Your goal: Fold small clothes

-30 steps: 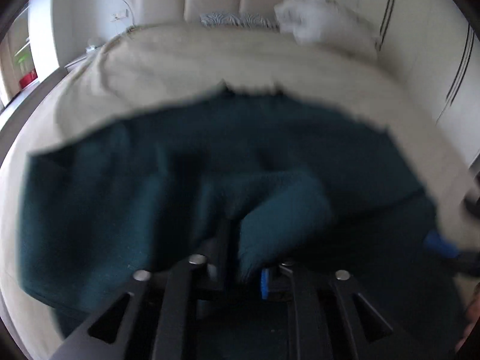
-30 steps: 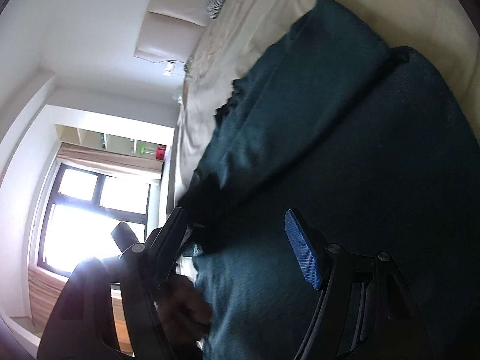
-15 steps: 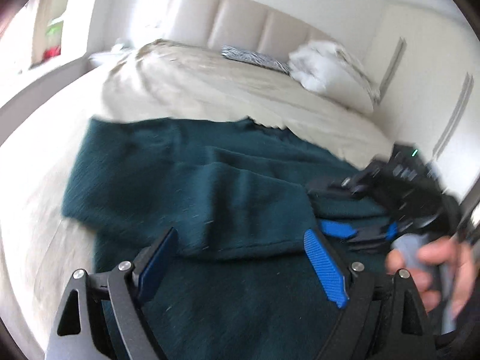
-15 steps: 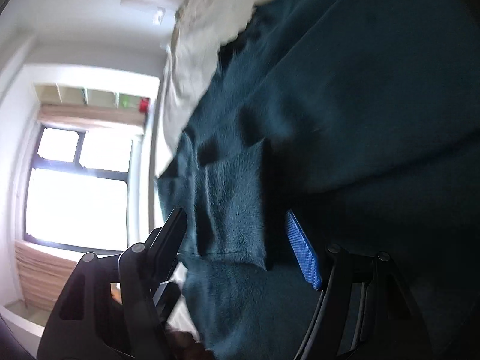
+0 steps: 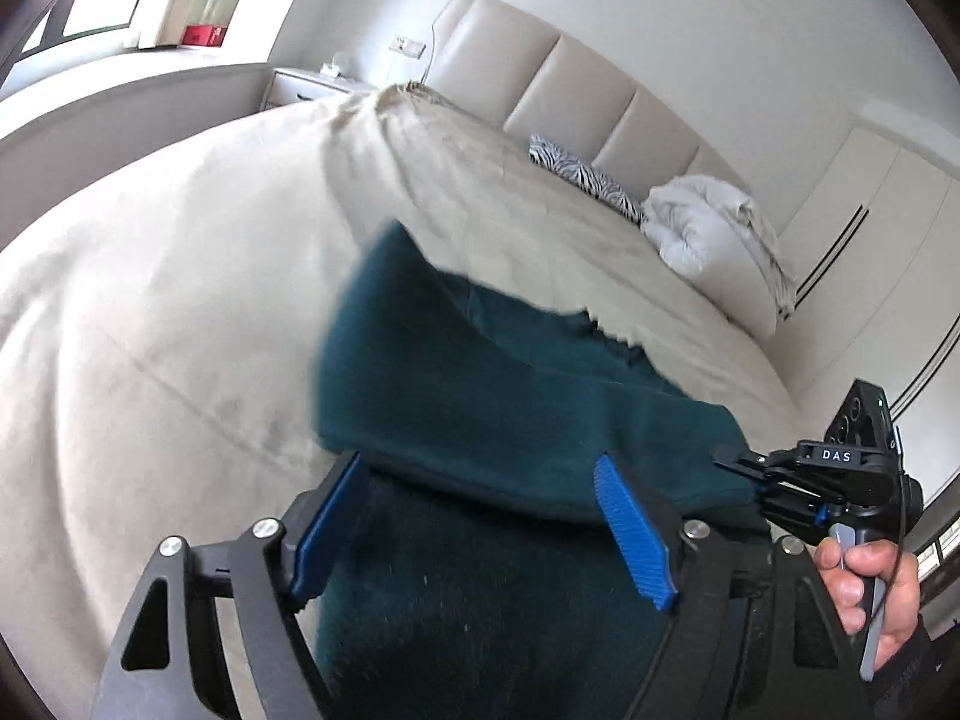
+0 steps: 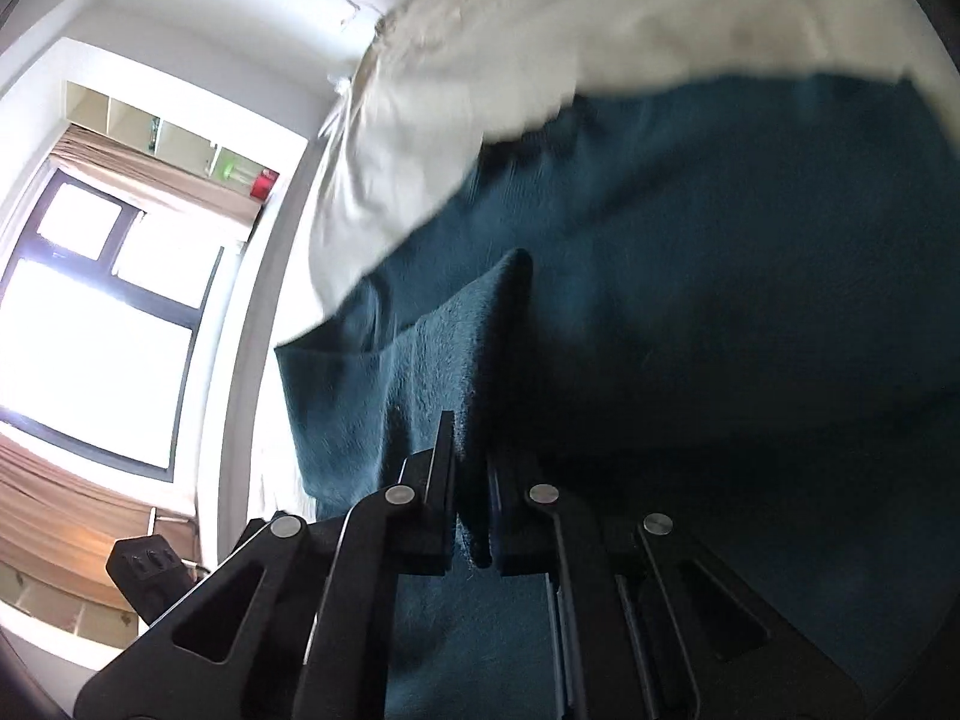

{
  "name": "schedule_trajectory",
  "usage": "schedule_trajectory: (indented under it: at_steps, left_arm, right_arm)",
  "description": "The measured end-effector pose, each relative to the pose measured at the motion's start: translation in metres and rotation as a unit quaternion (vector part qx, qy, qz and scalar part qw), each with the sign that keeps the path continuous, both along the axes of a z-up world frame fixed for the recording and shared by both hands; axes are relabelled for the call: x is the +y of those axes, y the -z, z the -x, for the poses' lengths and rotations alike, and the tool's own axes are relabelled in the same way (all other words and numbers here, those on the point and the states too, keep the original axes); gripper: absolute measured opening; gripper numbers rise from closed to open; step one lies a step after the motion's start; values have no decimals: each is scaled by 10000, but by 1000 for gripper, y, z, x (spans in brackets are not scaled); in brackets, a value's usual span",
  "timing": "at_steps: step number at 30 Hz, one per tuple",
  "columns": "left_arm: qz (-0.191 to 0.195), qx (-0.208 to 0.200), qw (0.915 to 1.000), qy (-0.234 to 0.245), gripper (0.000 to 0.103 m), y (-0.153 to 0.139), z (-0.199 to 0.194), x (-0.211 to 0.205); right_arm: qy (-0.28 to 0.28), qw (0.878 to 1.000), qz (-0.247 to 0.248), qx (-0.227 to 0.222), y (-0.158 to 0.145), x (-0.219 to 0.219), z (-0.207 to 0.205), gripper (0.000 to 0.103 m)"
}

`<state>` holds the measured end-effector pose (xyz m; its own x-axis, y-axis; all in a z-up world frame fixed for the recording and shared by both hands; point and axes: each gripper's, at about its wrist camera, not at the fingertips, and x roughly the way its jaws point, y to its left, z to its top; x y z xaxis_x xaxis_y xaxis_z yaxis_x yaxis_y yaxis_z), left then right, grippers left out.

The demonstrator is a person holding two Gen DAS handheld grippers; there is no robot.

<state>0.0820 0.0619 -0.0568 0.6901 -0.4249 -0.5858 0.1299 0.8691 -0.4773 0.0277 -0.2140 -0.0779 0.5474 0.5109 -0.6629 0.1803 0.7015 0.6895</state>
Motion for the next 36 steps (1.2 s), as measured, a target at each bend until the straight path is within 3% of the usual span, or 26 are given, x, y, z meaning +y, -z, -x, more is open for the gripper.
schedule_trajectory:
  at_steps: [6,12,18,21,24,25,29,36]
  left_arm:
    - [216,-62,9997,34,60,-13,-16,7]
    - [107,-74,9999,90,53,-23,-45,0]
    - [298,229,9986,367,49,-15,-102,-25]
    - [69,436,9985,330,49,2,-125,-36]
    - [-182,776,9967,117,49,31,-141,-36]
    - [-327,807,9962,70,41,39,-142,-35]
    - [-705,515,9961,111,35,52,-131,-35]
    - [-737,399,9965,6,34,57,-124,-30]
  right_arm:
    - [378,9971,591,278,4,-69,-8,7]
    - [584,9968,274,476,32,-109,3,7]
    - [625,9968,13,500,54,-112,8,8]
    - [652,9967,-78,472,58,-114,6,8]
    - [545,9975,169,419,55,-111,1,8]
    - [503,9976,254,396,52,-111,1,8]
    - [380,9971,603,255,40,-104,-8,8]
    - [279,9920,1228,-121,11,-88,-16,8]
